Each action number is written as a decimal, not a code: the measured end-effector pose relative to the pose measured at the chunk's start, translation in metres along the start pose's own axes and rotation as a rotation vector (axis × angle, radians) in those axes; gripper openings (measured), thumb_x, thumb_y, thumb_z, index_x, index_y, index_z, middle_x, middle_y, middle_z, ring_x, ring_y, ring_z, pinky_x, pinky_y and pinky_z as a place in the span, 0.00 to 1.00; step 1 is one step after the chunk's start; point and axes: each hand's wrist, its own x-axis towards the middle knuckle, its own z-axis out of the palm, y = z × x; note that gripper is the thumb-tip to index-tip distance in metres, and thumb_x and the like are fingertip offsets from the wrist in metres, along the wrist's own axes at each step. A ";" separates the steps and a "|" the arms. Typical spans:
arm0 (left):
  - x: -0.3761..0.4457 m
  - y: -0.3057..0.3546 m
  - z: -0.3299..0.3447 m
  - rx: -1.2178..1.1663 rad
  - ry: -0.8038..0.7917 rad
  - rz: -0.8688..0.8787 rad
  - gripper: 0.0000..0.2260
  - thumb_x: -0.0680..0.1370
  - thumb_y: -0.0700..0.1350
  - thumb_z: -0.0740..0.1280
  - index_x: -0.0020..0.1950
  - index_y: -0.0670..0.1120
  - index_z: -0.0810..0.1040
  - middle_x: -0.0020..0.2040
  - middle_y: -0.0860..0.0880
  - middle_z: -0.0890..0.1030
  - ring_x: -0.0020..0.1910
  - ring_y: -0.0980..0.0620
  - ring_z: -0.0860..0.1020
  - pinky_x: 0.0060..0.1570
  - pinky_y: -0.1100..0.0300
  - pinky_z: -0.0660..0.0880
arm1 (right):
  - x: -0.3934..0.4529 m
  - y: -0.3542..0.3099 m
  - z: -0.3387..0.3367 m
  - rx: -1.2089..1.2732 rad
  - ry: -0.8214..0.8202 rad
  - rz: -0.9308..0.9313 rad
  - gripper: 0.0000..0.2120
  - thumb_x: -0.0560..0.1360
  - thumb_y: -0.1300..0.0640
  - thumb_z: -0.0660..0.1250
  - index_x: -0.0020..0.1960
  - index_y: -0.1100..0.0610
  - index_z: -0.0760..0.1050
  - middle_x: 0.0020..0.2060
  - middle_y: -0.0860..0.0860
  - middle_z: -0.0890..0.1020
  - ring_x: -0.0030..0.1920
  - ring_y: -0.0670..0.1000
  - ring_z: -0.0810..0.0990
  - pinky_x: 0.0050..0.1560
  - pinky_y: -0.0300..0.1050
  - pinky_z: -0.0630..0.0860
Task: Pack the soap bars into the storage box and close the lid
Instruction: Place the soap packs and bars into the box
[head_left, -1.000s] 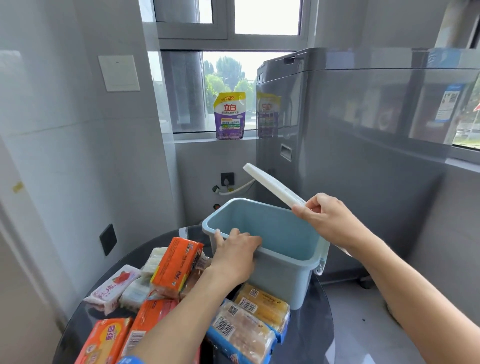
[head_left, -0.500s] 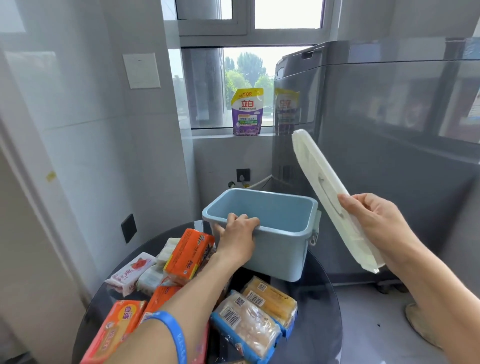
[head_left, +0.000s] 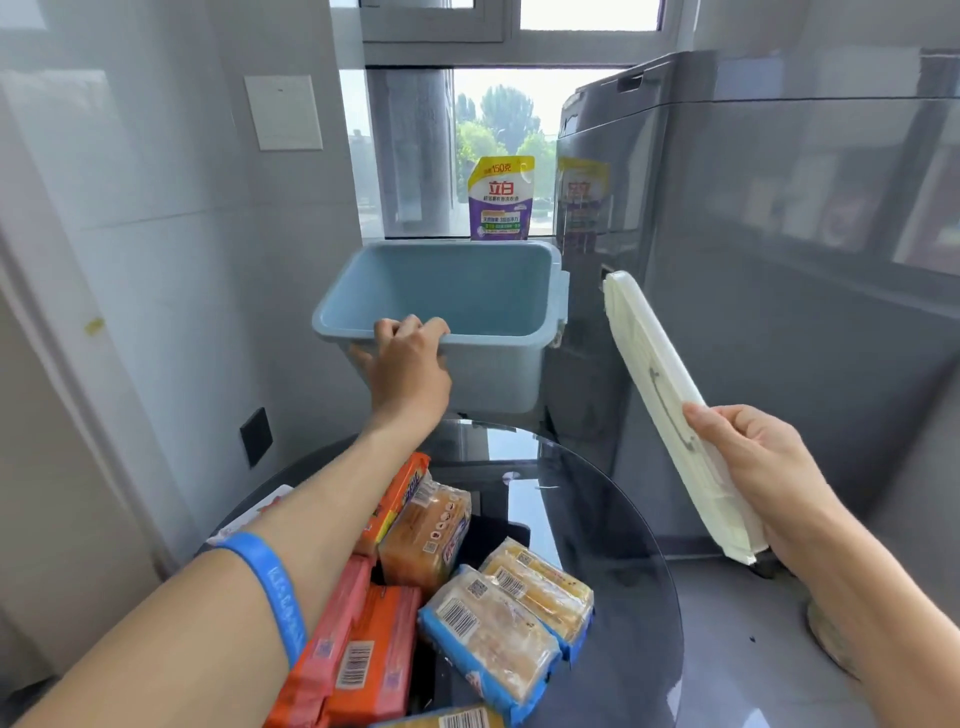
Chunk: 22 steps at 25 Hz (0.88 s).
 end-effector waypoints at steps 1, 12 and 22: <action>0.002 -0.007 -0.005 0.015 0.013 -0.017 0.14 0.75 0.36 0.66 0.56 0.50 0.80 0.53 0.49 0.80 0.59 0.43 0.69 0.63 0.32 0.62 | 0.003 0.006 0.008 -0.062 -0.006 -0.001 0.20 0.71 0.36 0.70 0.43 0.53 0.80 0.38 0.51 0.81 0.35 0.51 0.76 0.37 0.46 0.73; 0.007 -0.065 -0.035 -0.019 0.093 -0.007 0.09 0.75 0.35 0.70 0.52 0.46 0.82 0.51 0.47 0.82 0.53 0.44 0.70 0.60 0.40 0.67 | 0.032 0.061 0.123 -0.917 -0.289 -0.265 0.17 0.72 0.34 0.62 0.41 0.47 0.69 0.44 0.42 0.76 0.50 0.51 0.72 0.47 0.51 0.65; -0.006 -0.024 -0.012 -0.220 -0.056 0.104 0.10 0.74 0.38 0.73 0.53 0.48 0.84 0.49 0.47 0.83 0.54 0.43 0.72 0.55 0.42 0.72 | -0.002 0.071 0.116 -1.038 -0.384 -0.362 0.10 0.75 0.58 0.61 0.54 0.53 0.76 0.53 0.51 0.81 0.54 0.55 0.77 0.50 0.49 0.73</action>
